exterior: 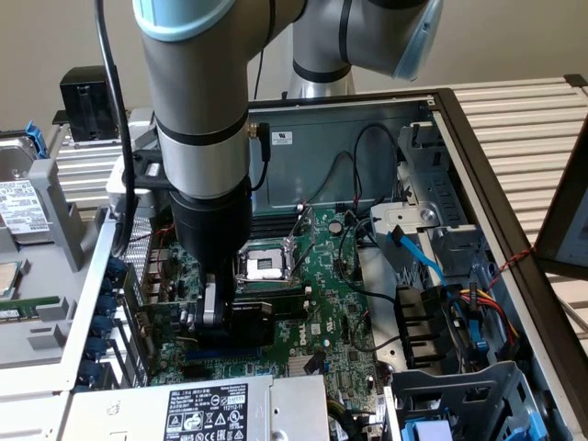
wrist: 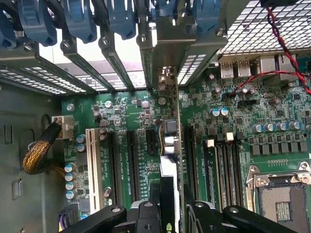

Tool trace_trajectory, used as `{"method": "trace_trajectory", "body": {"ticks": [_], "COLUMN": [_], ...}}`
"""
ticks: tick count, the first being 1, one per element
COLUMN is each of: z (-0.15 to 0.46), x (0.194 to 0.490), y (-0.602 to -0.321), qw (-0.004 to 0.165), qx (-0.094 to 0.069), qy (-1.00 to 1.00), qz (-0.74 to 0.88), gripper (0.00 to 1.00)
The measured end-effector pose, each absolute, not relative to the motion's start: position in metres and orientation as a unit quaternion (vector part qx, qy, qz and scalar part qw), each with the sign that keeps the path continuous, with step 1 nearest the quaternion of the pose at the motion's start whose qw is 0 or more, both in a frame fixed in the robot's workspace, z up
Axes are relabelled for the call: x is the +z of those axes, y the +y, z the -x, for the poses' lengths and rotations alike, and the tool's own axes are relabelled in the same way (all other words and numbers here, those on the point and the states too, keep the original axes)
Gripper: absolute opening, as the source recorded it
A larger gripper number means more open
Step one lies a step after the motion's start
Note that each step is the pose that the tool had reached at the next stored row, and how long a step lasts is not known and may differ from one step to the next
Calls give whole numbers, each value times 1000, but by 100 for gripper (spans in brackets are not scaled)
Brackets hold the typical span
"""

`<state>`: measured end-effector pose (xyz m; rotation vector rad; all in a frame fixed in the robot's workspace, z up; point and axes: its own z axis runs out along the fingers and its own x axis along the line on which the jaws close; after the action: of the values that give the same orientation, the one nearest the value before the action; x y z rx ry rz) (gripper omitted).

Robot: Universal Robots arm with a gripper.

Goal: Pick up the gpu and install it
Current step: 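Insert the gpu into the slot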

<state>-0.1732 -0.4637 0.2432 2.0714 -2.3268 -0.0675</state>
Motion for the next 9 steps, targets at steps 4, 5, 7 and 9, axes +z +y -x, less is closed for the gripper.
{"method": "trace_trajectory", "body": {"ticks": [4, 5, 7, 9], "z": [173, 173, 173, 173], "x": [243, 243, 243, 243], "y": [-464, -464, -464, -464], "qw": [13, 13, 13, 13], "qx": [-22, -22, -22, -22], "qy": [-746, -746, -746, -745], "qz": [-665, -665, -666, -666], "gripper": [27, 27, 27, 27]}}
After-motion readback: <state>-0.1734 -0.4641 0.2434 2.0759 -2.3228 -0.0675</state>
